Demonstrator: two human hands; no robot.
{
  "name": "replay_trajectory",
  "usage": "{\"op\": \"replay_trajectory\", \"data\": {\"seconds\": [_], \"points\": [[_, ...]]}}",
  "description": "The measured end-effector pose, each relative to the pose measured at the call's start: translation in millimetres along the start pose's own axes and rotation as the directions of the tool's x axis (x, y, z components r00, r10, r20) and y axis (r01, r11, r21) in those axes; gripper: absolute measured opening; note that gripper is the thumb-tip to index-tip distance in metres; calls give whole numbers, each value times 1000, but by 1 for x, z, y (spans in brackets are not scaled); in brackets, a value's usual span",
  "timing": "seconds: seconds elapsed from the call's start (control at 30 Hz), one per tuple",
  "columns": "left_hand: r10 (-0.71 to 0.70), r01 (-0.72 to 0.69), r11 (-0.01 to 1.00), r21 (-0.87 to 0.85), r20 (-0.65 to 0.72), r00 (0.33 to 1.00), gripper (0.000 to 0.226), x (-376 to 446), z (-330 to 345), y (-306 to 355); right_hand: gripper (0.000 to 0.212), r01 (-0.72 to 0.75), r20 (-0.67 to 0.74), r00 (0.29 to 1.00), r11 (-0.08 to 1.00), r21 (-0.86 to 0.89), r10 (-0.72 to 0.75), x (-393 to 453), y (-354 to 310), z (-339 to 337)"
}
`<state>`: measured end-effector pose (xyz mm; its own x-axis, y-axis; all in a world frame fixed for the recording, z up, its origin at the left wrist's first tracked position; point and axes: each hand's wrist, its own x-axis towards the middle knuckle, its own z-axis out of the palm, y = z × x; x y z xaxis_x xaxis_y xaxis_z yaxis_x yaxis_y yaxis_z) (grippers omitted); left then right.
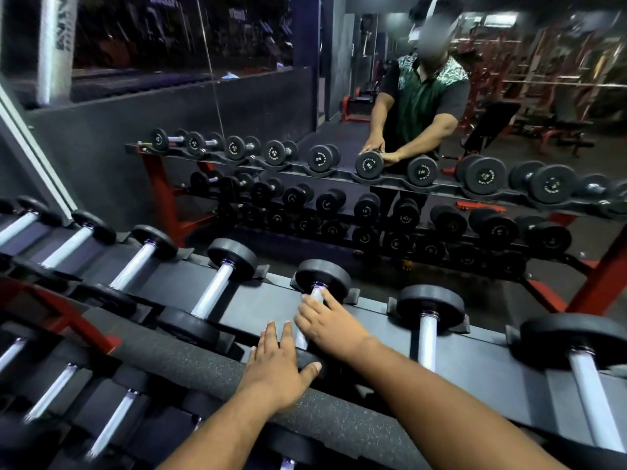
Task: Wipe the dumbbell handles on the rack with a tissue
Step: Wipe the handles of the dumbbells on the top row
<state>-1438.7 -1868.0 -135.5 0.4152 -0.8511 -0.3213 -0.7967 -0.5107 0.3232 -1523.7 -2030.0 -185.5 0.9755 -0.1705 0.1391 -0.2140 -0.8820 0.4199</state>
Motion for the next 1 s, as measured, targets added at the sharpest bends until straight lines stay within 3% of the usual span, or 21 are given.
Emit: {"op": "replay_trajectory", "data": {"seconds": [0.1,0.2,0.27,0.37,0.43,0.6,0.77,0.83,0.93,1.0], "points": [[-1,1,1000,5,1,1000,97,-2,-1,1,19,81,-110,991,997,9,-79,0,5,3],[-3,3,1000,-1,3,1000,97,-3,-2,1,36,-70,-96,993,997,-20,68,-1,13,-1],[-1,1,1000,-1,5,1000,97,-3,-3,1,36,-87,-62,994,996,13,87,0,8,-1],[-5,5,1000,-3,-3,1000,97,-3,-2,2,21,90,-129,989,985,144,-72,2,-3,2],[-9,9,1000,-2,-4,1000,97,-3,-1,2,22,141,-150,982,970,200,-112,-1,3,1],[-4,4,1000,0,2,1000,97,-3,-2,1,44,-107,-30,993,984,141,113,-6,12,0],[-6,6,1000,-4,0,1000,97,-3,-1,2,45,186,-26,981,914,360,-190,-15,9,-6],[-7,7,1000,-2,4,1000,97,-3,-2,1,50,133,-63,991,939,316,-119,-18,18,-6],[-8,8,1000,-2,3,1000,97,-4,-2,1,68,-128,13,991,940,315,130,-23,22,-10],[-8,8,1000,1,3,1000,97,-4,-2,1,73,-65,78,996,919,389,38,-23,17,-12]]}}
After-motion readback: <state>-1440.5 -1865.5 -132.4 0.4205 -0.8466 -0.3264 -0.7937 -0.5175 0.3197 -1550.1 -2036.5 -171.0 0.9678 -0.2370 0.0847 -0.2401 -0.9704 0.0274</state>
